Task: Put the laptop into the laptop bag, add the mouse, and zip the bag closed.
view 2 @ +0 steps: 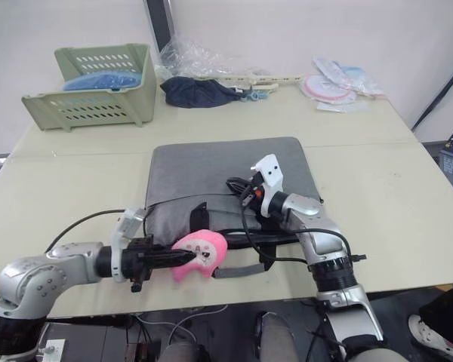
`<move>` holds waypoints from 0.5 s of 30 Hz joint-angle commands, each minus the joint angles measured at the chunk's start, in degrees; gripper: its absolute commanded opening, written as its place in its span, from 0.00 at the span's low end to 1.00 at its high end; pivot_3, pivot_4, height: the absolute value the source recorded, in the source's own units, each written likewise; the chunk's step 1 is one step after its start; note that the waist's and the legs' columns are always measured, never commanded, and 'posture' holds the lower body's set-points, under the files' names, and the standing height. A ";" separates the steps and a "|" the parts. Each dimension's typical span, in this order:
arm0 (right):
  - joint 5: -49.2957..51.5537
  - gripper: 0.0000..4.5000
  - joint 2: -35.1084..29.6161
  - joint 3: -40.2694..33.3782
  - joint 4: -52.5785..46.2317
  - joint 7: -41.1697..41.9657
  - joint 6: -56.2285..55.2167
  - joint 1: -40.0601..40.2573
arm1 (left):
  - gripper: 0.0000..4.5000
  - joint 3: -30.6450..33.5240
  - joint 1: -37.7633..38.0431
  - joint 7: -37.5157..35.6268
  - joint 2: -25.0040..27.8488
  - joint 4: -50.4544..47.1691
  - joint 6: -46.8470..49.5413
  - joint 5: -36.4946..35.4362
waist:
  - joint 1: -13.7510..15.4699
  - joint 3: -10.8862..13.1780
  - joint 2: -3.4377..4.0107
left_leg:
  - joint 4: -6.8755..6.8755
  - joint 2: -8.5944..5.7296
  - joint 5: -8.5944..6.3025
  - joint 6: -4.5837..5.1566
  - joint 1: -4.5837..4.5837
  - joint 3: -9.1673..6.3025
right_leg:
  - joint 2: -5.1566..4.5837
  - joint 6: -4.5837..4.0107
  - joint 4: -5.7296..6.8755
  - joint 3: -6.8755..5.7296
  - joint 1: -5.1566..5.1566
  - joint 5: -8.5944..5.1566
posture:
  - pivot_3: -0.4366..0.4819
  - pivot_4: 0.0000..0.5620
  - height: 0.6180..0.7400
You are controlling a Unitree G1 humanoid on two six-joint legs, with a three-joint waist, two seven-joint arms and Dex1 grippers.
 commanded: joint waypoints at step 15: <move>-3.37 0.00 -0.54 3.10 6.32 -0.91 3.32 3.49 | 0.01 -6.66 -4.90 -4.20 -0.58 -1.77 -0.32 -1.15 | -0.14 0.01 0.01 | -0.04 0.03 0.00 0.00 0.00 0.00 | 0.03 0.00 -0.03 -0.01 -0.02 0.00 | 0.48 0.27 1.00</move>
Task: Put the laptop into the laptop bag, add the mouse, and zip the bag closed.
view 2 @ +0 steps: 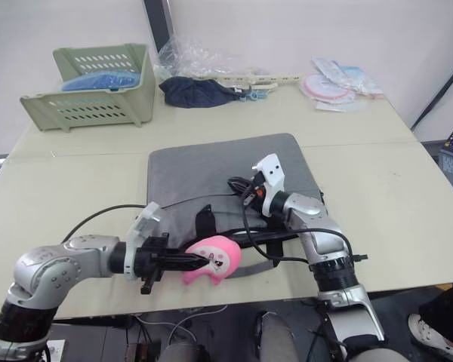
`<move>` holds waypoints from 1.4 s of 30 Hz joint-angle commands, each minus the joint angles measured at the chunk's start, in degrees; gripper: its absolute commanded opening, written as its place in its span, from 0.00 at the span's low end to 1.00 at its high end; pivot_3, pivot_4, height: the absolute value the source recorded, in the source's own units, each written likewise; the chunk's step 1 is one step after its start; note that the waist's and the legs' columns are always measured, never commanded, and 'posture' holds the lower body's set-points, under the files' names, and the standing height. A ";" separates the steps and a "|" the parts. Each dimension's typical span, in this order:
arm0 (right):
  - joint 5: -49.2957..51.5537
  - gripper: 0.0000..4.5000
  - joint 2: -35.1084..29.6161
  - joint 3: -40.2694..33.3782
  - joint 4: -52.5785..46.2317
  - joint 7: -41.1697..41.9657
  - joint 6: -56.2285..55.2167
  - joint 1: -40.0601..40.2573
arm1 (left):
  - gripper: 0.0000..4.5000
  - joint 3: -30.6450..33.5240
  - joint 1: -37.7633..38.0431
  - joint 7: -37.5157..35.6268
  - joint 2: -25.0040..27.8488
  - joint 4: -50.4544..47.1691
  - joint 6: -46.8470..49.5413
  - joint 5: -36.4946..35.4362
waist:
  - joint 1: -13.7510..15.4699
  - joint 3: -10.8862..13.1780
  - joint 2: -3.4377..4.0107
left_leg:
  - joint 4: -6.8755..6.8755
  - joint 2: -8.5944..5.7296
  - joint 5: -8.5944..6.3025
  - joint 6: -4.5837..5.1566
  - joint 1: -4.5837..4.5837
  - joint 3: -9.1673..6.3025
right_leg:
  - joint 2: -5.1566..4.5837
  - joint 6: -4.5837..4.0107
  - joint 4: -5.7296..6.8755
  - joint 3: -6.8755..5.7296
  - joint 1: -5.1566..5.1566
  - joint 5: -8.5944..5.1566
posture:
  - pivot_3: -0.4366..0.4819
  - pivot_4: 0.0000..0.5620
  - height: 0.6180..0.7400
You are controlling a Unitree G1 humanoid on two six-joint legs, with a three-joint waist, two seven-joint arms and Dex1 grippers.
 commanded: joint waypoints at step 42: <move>-3.61 0.00 0.40 4.16 7.41 0.00 2.80 3.32 | 0.92 16.32 28.02 -1.39 12.56 -13.20 1.78 -10.79 | -0.09 0.17 0.28 | -0.11 0.51 -0.19 -0.34 -0.02 0.10 | 0.23 -0.42 0.22 -0.06 -0.47 -0.24 | 0.48 0.27 1.00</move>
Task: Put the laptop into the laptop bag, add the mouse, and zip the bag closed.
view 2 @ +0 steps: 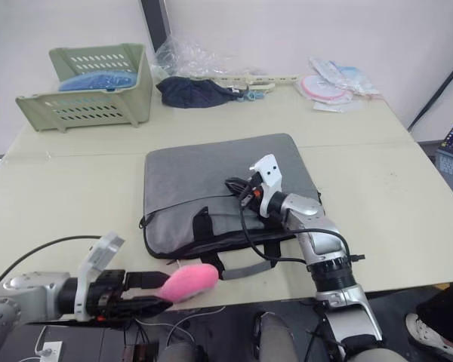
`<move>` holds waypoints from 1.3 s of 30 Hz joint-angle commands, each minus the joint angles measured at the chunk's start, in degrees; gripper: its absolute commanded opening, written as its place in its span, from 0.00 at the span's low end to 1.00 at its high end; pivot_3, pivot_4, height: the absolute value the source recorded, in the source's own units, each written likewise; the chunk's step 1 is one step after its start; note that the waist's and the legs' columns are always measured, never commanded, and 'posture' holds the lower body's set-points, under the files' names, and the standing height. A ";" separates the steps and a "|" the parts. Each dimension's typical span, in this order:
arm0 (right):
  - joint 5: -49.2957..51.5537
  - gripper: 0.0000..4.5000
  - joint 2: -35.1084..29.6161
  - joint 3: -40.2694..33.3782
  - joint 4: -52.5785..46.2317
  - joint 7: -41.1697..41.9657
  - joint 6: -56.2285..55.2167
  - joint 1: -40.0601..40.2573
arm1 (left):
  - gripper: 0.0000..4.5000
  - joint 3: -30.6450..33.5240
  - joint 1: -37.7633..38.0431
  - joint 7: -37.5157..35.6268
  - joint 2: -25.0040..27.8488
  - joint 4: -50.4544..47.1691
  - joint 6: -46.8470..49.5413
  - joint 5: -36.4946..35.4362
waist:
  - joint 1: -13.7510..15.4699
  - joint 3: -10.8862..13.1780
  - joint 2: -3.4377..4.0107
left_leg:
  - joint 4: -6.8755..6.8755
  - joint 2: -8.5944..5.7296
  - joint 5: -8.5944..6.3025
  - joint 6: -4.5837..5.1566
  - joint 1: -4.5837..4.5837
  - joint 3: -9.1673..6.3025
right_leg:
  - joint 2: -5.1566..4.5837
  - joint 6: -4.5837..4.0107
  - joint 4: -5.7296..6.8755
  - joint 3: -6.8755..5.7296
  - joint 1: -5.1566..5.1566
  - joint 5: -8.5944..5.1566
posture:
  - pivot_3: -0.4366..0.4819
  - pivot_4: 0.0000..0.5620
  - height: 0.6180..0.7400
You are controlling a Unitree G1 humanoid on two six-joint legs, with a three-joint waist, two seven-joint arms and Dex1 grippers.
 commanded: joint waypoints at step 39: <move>-3.70 0.00 -0.77 3.76 5.84 -0.98 3.19 4.46 | 0.92 -7.49 -9.66 1.82 -5.47 7.84 3.18 1.03 | 0.08 -0.09 -0.15 | -0.07 0.08 -0.03 -0.12 -0.04 0.15 | 0.04 -0.17 0.25 0.01 -0.29 -0.11 | 0.48 0.27 1.00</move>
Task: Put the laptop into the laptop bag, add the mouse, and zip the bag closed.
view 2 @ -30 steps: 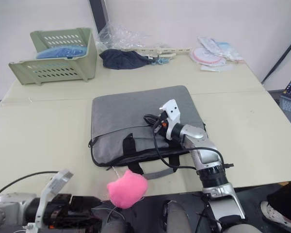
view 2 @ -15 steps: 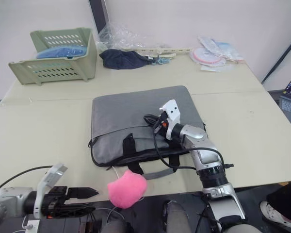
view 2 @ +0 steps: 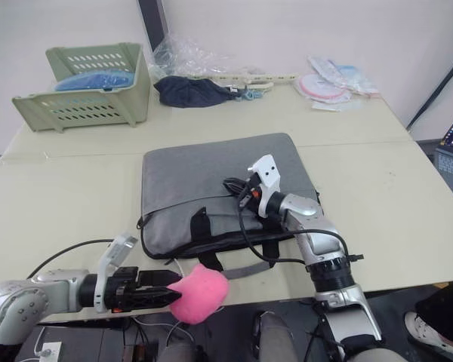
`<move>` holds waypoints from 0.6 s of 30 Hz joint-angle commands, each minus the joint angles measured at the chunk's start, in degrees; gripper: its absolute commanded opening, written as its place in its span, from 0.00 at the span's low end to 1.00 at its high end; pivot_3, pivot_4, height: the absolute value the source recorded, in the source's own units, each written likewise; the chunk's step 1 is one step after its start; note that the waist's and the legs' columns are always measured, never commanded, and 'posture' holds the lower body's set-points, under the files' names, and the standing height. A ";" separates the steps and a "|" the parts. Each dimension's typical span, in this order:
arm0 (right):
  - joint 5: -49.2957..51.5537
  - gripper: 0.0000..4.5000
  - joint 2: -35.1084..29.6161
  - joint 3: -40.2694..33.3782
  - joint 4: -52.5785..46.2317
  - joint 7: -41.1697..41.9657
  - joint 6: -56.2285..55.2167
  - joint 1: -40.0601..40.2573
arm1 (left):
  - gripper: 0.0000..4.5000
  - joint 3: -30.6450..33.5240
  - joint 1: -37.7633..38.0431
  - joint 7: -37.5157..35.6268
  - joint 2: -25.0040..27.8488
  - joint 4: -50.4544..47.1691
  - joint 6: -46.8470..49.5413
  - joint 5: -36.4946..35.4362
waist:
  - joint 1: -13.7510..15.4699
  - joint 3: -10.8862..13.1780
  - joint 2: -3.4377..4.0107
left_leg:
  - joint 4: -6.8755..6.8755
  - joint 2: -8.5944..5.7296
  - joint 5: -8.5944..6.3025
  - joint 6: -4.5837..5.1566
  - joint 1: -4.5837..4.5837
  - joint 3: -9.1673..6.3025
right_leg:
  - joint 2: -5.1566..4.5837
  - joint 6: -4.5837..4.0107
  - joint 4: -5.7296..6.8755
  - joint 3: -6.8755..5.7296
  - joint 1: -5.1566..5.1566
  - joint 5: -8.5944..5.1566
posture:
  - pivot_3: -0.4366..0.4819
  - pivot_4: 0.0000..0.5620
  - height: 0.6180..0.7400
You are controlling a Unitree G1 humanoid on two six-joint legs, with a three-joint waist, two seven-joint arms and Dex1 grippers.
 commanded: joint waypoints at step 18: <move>-3.52 0.00 -0.85 3.40 5.90 -1.09 4.11 4.20 | 0.92 -0.65 0.15 6.69 -1.27 -3.42 5.97 -5.67 | 0.02 0.00 0.00 | 0.00 -0.02 0.00 -0.01 0.00 0.00 | 0.02 0.00 -0.01 0.00 0.01 0.00 | 0.48 0.27 1.00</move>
